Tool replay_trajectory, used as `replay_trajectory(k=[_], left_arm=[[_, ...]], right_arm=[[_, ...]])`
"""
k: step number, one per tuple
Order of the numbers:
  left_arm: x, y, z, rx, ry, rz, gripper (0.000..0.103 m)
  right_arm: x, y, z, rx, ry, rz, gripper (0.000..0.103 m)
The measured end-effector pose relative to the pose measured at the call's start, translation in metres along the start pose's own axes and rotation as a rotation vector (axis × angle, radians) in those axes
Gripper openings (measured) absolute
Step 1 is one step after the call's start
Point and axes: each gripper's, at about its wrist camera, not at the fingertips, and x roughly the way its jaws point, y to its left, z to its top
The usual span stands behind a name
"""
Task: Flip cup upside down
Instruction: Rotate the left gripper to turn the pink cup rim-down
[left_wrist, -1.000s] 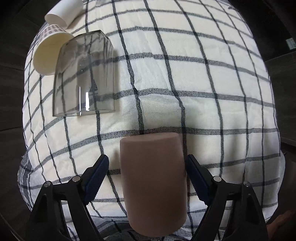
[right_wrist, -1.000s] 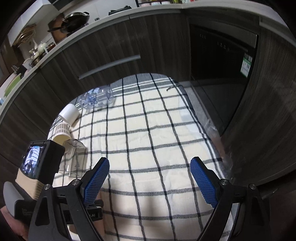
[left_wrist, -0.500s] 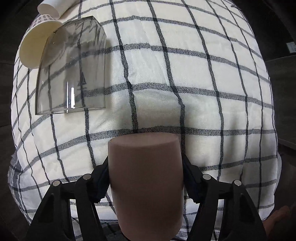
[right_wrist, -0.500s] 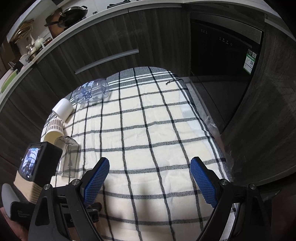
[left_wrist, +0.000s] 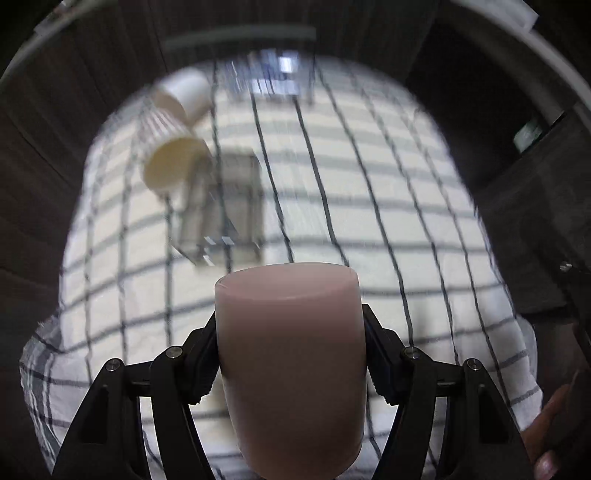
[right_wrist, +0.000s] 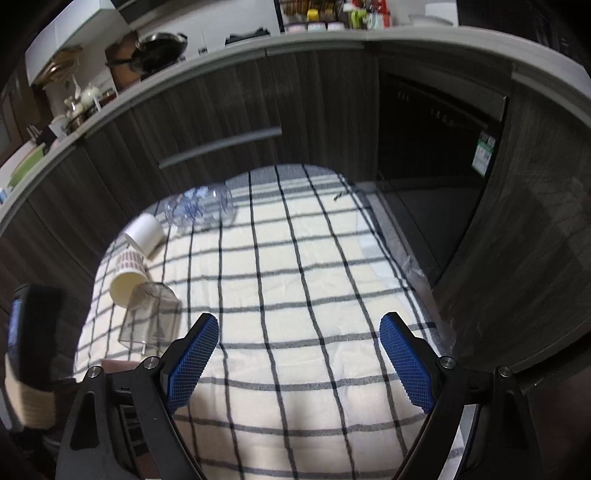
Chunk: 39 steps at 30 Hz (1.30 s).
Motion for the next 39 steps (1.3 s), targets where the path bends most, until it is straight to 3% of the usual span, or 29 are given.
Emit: replay_trajectory(k=[3,7,11,13,20,27,34,39], left_arm=[[-0.022,0.010,-0.016,0.013,-0.236,0.044,0.067],[-0.025,0.026,-0.028,0.018,-0.470,0.060,0.067],[-0.010,0.031,-0.035,0.046,-0.625,0.078,0.067],[0.001,0.032,-0.040,0.046,-0.654,0.080,0.067],[0.038,0.033,-0.040,0.017,-0.552,0.071,0.067],[0.030,0.025,-0.065,0.058,-0.500,0.081,0.067],[0.025,0.026,-0.064,0.048,-0.488,0.081,0.067],[0.010,0.026,-0.064,0.049,-0.509,0.078,0.077]], right_arm=[[-0.008,0.005,-0.006,-0.009,-0.036,-0.010,0.089],[-0.012,0.017,-0.018,-0.043,-0.060,-0.020,0.089],[-0.011,0.029,-0.030,-0.094,-0.070,-0.034,0.089],[-0.010,0.033,-0.035,-0.114,-0.077,-0.042,0.089],[-0.009,0.030,-0.040,-0.113,-0.068,-0.064,0.089],[-0.020,0.029,-0.040,-0.101,-0.069,-0.051,0.089],[-0.029,0.033,-0.041,-0.105,-0.072,-0.042,0.089],[-0.040,0.033,-0.039,-0.094,-0.077,-0.030,0.089]])
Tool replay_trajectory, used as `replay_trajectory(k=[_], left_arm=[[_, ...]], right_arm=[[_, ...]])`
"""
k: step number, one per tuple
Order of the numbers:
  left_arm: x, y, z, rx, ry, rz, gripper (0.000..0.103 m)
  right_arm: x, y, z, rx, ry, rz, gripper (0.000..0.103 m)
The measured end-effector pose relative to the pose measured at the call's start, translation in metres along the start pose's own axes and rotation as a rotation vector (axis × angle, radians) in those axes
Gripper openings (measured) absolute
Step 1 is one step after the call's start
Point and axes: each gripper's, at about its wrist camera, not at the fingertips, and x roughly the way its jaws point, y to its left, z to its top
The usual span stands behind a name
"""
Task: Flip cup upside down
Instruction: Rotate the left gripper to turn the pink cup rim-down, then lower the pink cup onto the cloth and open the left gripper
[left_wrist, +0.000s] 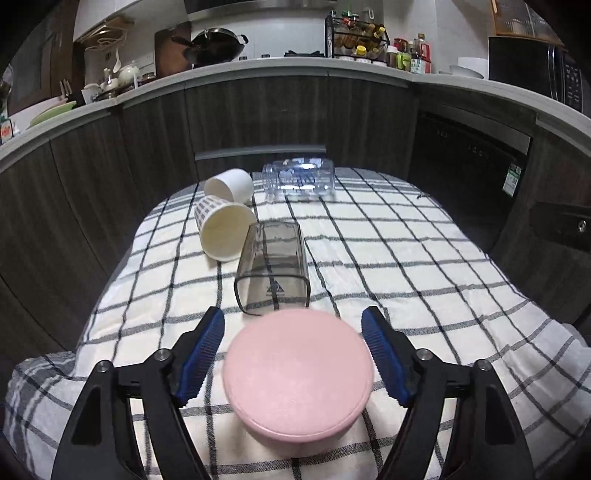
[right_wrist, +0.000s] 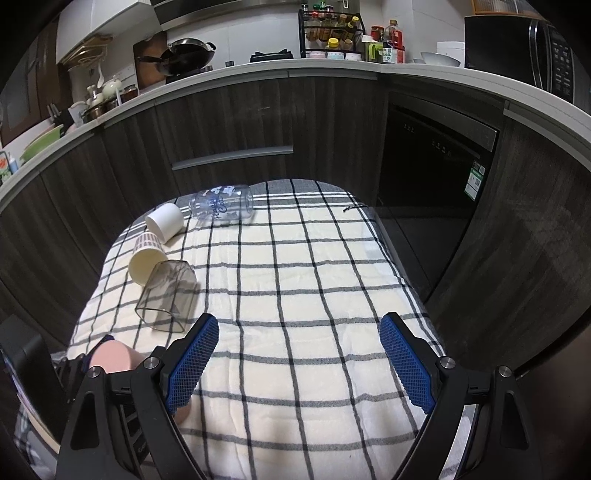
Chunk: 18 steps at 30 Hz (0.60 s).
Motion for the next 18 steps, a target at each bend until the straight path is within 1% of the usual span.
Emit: replay_trajectory(k=[3,6,10,12,13,15,18], left_arm=[[-0.013,0.003,0.007,-0.005,-0.007,-0.020,0.078],[-0.026,0.005,0.011,0.014,-0.012,-0.020,0.080],[-0.041,0.015,0.015,0.008,0.020,-0.016,0.080],[-0.049,0.022,0.017,0.007,0.034,0.008,0.081],[-0.055,0.027,0.018,0.002,0.035,0.006,0.081],[-0.065,0.035,0.018,-0.010,0.035,0.023,0.085],[-0.081,0.049,0.019,-0.055,0.035,0.025,0.087]], right_arm=[[-0.012,0.002,0.002,0.004,-0.011,0.013,0.089],[-0.025,0.008,0.005,0.002,-0.031,0.028,0.089],[-0.039,0.021,0.009,-0.013,-0.058,0.053,0.089],[-0.045,0.028,0.010,-0.019,-0.069,0.065,0.089],[-0.048,0.032,0.010,-0.023,-0.074,0.071,0.089],[-0.054,0.041,0.008,-0.035,-0.082,0.081,0.089],[-0.060,0.053,0.005,-0.054,-0.081,0.086,0.089]])
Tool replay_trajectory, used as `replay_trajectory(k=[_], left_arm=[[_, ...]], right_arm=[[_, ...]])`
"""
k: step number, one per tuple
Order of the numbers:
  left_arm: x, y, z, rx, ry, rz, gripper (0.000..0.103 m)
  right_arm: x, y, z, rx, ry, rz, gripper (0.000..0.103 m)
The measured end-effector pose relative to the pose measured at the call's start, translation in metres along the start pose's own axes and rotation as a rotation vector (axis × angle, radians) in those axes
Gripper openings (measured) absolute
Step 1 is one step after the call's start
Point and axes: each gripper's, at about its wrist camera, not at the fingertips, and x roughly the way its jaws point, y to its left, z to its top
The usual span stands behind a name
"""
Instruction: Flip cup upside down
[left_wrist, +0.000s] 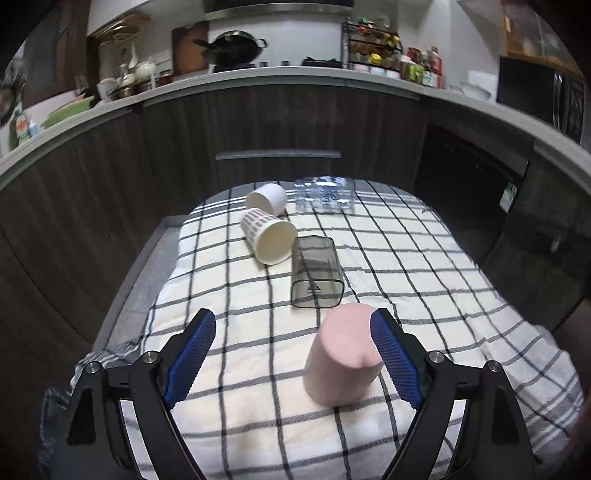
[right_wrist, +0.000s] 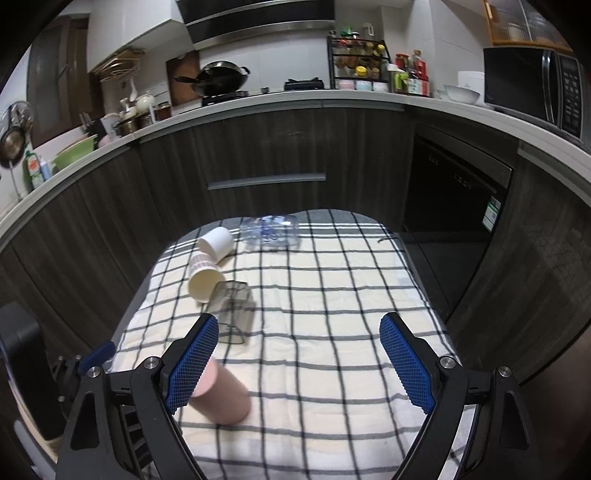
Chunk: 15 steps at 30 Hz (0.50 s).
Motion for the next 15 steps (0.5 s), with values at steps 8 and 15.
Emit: replay_trajectory(k=[8,15], left_arm=[[-0.028,0.037,0.003,-0.123,0.034,0.065,0.088],[-0.053,0.045,0.002,-0.148,0.016,0.089,0.089]], right_arm=[[-0.017,0.023,-0.003,-0.009,0.000,0.014,0.089],[-0.035,0.036,-0.003,-0.038,-0.036,0.004,0.089]])
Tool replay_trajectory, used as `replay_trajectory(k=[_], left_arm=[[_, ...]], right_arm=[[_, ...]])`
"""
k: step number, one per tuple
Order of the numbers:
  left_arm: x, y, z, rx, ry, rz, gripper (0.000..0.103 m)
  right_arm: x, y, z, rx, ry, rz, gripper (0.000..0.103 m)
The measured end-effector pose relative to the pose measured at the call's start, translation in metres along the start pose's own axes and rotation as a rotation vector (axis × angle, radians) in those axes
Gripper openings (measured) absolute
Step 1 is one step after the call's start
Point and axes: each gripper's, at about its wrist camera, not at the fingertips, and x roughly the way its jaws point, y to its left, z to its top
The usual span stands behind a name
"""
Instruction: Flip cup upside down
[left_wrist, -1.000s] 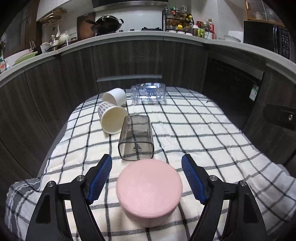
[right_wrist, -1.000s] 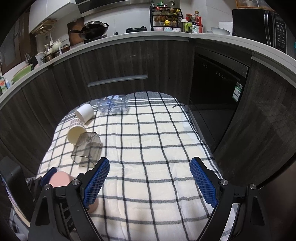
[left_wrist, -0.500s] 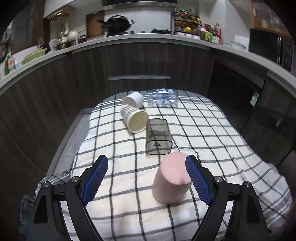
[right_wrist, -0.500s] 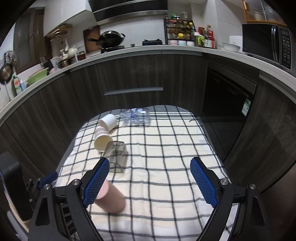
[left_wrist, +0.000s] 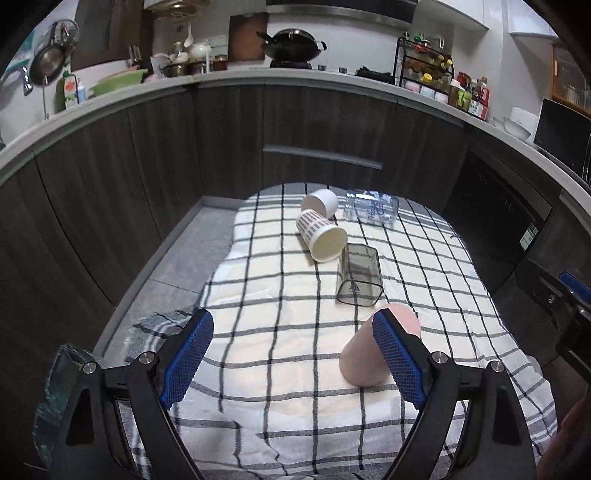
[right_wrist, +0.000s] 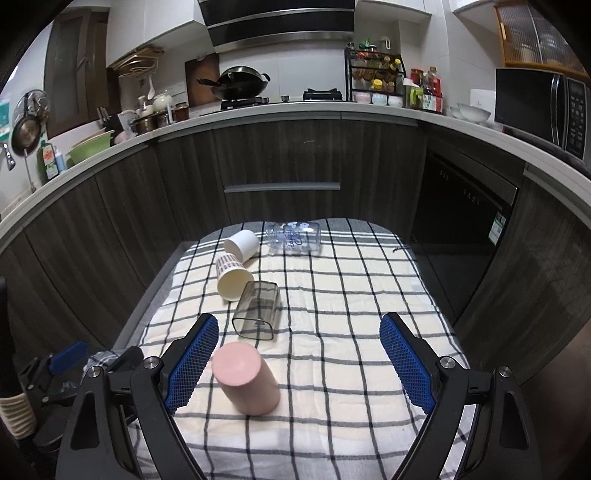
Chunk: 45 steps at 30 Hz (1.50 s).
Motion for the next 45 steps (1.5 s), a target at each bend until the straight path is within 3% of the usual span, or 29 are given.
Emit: replay_trajectory(k=[6,22,45], left_arm=[[-0.021,0.004,0.003,-0.019,-0.020,0.037,0.089],[-0.060,-0.008,-0.001,0.008,-0.064,0.043,0.090],[-0.067,-0.011,0.001,0.021,-0.086,0.056,0.091]], right_arm=[[-0.008,-0.001,0.002,0.006,0.001,0.012,0.089],[-0.042,-0.007,-0.001,-0.010,-0.055,0.009,0.089],[-0.053,-0.008,0.001,-0.008,-0.074,0.008,0.089]])
